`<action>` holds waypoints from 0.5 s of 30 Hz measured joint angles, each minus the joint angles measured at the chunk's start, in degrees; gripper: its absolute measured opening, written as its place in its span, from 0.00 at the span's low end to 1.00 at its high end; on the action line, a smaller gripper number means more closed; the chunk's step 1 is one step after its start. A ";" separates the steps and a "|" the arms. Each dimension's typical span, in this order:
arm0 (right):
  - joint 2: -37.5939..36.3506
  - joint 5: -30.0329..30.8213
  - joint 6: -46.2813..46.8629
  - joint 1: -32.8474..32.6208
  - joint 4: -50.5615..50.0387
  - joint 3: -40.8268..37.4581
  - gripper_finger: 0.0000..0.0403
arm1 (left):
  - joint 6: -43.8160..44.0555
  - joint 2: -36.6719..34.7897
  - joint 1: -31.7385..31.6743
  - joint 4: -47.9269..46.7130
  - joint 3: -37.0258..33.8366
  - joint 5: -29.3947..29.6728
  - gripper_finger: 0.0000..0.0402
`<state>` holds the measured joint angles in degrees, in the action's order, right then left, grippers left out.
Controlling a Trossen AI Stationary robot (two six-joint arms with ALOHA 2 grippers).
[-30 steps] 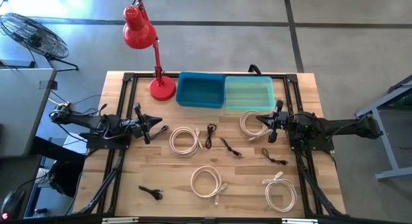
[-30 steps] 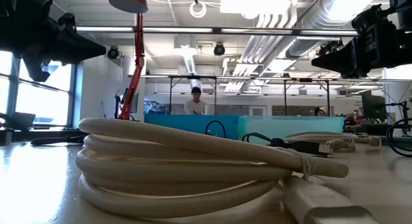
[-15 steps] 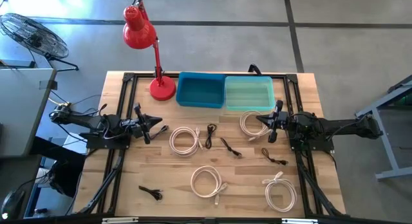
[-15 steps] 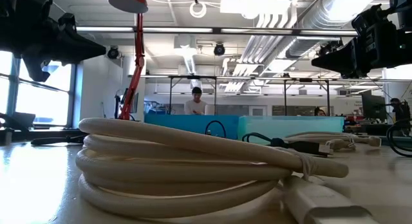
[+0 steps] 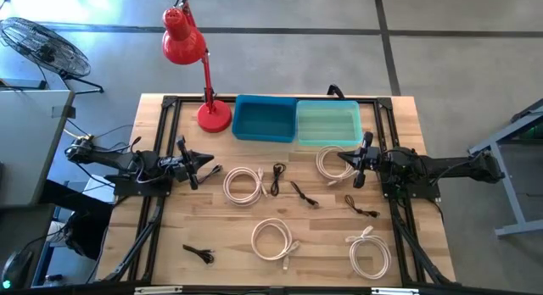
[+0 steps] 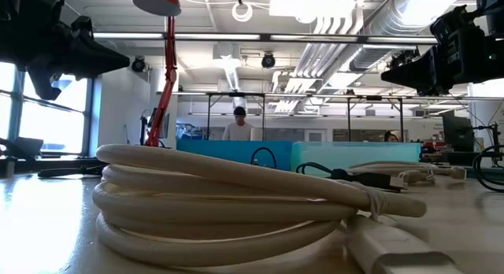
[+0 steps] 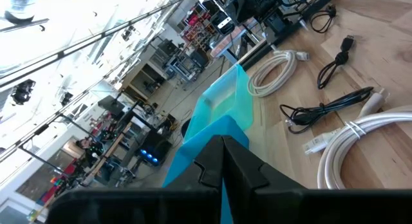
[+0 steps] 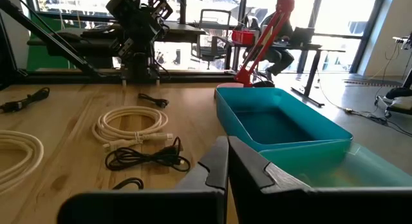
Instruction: Pick & Place USB Port
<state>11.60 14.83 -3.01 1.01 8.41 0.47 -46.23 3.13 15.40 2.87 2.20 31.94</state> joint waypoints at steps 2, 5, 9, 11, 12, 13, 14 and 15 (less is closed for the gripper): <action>0.02 0.00 0.00 -0.02 0.59 0.00 0.00 | 0.01 -0.01 0.00 0.00 0.00 0.00 0.00; 0.00 -0.35 1.09 -0.01 2.13 0.01 0.00 | 0.00 0.00 -0.01 0.00 0.00 0.00 0.00; -0.02 -2.69 -1.20 0.04 3.71 0.01 0.00 | -0.42 0.01 -0.02 0.16 -0.02 0.02 0.00; 0.06 -3.97 -1.94 0.02 3.30 0.00 0.00 | -2.36 0.00 0.00 0.22 -0.02 0.11 0.00; 0.06 -4.53 -1.95 0.02 3.25 0.00 0.00 | -3.46 -0.01 -0.02 0.20 -0.02 0.11 0.00; 0.04 -5.05 -1.95 0.02 3.13 0.02 0.00 | -4.49 0.01 -0.02 0.13 -0.02 0.11 0.00; 0.06 -5.41 -1.95 0.00 3.00 0.00 0.00 | -5.28 0.01 -0.02 0.06 -0.03 0.11 0.00; 0.06 -5.81 -1.95 0.02 2.96 0.01 0.00 | -5.94 -0.01 -0.02 0.02 -0.05 0.09 0.00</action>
<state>11.66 9.02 -4.95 1.03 11.37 0.48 -52.17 3.12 15.38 2.90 2.15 32.03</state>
